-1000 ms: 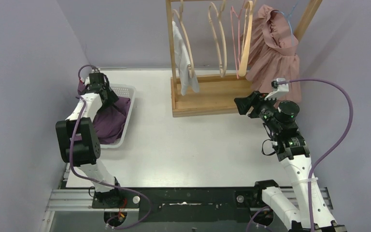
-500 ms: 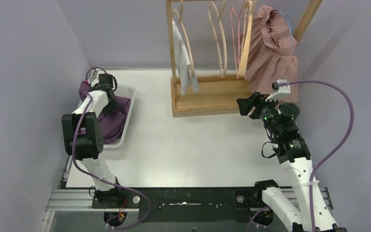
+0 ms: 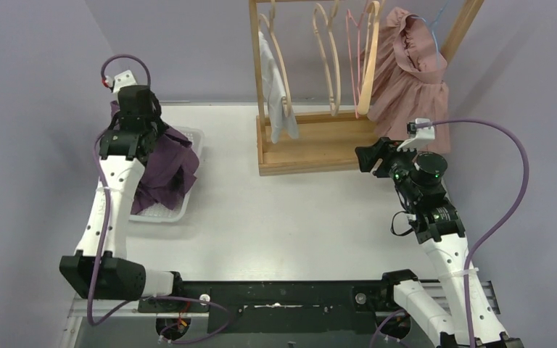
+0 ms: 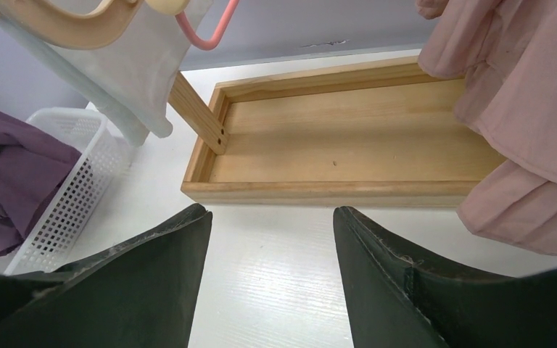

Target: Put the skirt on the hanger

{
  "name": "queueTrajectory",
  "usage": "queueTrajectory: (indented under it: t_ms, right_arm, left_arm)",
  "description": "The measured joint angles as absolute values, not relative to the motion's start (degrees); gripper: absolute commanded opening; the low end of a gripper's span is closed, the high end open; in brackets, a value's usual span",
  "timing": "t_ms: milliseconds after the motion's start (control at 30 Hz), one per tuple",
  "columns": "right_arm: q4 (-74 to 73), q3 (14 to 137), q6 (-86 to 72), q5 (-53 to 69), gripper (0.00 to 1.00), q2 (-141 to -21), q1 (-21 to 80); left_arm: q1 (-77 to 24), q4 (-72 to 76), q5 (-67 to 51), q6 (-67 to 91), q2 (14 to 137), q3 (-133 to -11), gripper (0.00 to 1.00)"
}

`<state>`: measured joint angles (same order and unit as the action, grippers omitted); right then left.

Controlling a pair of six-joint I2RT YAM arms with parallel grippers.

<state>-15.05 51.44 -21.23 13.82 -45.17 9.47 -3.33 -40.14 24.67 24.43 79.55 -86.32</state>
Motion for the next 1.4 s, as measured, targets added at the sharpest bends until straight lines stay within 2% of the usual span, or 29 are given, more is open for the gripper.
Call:
queueTrajectory:
  t_ms: [533,733,867,1000,1167,1400]
  right_arm:
    - [-15.03,54.65,-24.49,13.76,0.65,-49.89,9.5]
    - [-15.05,54.65,-25.65,13.69,0.66,-49.82,9.5]
    - [-15.22,54.65,-25.87,13.69,0.67,-49.71,9.5]
    - [-16.69,54.85,-25.76,13.32,0.68,-49.67,9.5]
    - [-18.24,54.81,-25.61,12.86,0.7,-48.95,9.5]
    - [-17.85,48.69,-26.28,13.34,0.72,-47.44,10.83]
  left_arm:
    - [-4.43,-41.69,-3.05,21.69,68.86,-100.53,0.0]
    - [-4.95,-39.16,-13.5,22.87,67.29,-107.22,0.0]
    - [-5.28,-35.7,-20.69,24.99,66.54,-107.5,0.0]
    - [-5.52,-29.87,-28.6,29.06,65.47,-101.65,0.0]
    - [-10.13,-16.16,-36.62,37.63,64.77,-83.15,0.0]
    - [-28.51,-12.12,-25.71,36.67,71.16,-58.13,0.02]
